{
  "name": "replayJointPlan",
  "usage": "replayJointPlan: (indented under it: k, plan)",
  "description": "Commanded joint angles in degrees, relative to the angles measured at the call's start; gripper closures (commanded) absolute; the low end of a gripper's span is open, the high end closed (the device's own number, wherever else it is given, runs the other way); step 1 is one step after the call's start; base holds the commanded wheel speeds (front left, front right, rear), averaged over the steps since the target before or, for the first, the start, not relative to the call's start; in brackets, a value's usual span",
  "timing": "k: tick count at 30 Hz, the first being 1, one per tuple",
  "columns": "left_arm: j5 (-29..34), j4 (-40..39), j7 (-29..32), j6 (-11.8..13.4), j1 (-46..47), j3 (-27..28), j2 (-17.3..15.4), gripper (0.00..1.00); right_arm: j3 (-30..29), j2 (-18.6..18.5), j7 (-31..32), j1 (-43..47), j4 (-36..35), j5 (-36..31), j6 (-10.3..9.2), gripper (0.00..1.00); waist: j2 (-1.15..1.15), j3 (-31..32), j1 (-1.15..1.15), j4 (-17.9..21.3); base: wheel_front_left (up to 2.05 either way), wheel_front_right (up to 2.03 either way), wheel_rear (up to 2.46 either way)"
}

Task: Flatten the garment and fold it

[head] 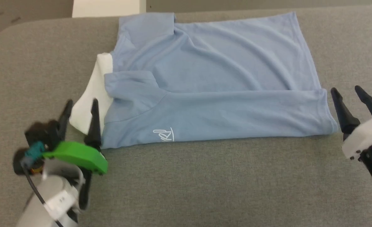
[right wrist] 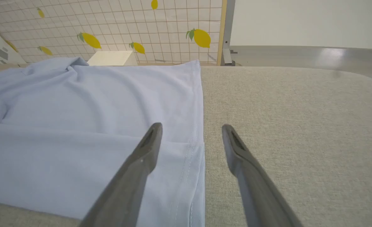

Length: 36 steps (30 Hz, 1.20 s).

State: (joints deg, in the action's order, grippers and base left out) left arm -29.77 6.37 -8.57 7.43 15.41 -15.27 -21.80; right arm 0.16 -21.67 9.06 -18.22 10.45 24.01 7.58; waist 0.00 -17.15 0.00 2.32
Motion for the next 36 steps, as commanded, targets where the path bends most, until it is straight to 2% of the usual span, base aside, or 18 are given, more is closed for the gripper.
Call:
replayJointPlan:
  k: [1,6,12,19,23,24,25,26,27,33,36]
  plan:
    - [0.1,-0.4,-0.6,0.7,-1.5,-0.2,0.6,0.0,-0.9,1.2,-1.5,1.4,-1.2,-0.9,-0.09,0.0,0.0,2.3,0.0,-0.8,0.0,0.0,0.0]
    - [-0.5,-0.1,-0.4,2.6,-5.6,-1.8,3.4,0.0,-5.0,8.1,-7.8,7.8,-7.1,-5.0,-0.09,0.0,0.0,3.6,0.0,-0.7,0.0,0.0,0.0]
    - [-1.7,4.0,4.0,5.0,-6.3,-2.2,4.6,0.0,-5.3,13.6,-10.5,11.9,-9.9,-7.4,-0.09,0.0,0.0,4.2,0.0,0.6,0.0,0.0,0.0]
    - [-4.4,8.7,11.7,9.8,-5.1,-0.8,5.9,0.0,-4.0,15.3,-10.9,12.6,-8.8,-7.8,-0.09,0.0,0.0,4.3,0.0,2.4,0.0,0.0,0.0]
    - [-6.2,9.4,16.0,10.6,-4.5,-0.6,6.0,0.0,-3.3,15.3,-10.6,12.5,-8.3,-7.9,-0.09,0.0,0.0,4.3,0.0,3.0,0.0,0.0,0.0]
    - [-6.6,9.5,16.9,10.4,-4.5,-0.7,6.0,0.16,-3.3,15.3,-10.5,12.5,-8.2,-8.0,-0.09,0.0,0.0,4.3,0.0,3.1,0.0,0.0,0.0]
    - [-7.0,9.4,17.6,10.1,-4.4,-0.8,5.8,0.6,-3.3,15.2,-10.4,12.5,-7.9,-8.0,-0.09,0.0,0.0,4.2,0.0,3.2,0.0,0.0,0.0]
    - [-7.1,9.2,17.8,10.0,-4.3,-0.8,5.7,0.83,-3.4,15.2,-10.3,12.5,-7.8,-8.1,-0.09,0.0,0.0,4.2,0.0,3.3,0.0,0.0,0.0]
    - [-7.2,9.0,17.8,9.8,-4.3,-0.8,5.6,1.0,-3.7,15.3,-10.2,12.5,-7.7,-8.4,-0.09,0.0,0.0,4.2,0.0,3.3,0.0,0.0,0.0]
    - [-7.4,8.4,17.4,8.9,-4.4,-1.2,5.4,1.0,-8.3,17.2,-10.7,10.8,-5.7,-10.9,-0.09,0.0,0.0,4.0,0.0,2.9,0.0,0.0,0.0]
    - [-7.3,8.1,17.0,8.5,-4.2,-1.6,5.5,1.0,-10.2,18.0,-8.4,8.6,-2.2,-12.0,-0.09,0.0,0.0,3.8,0.0,2.4,0.0,0.0,0.0]
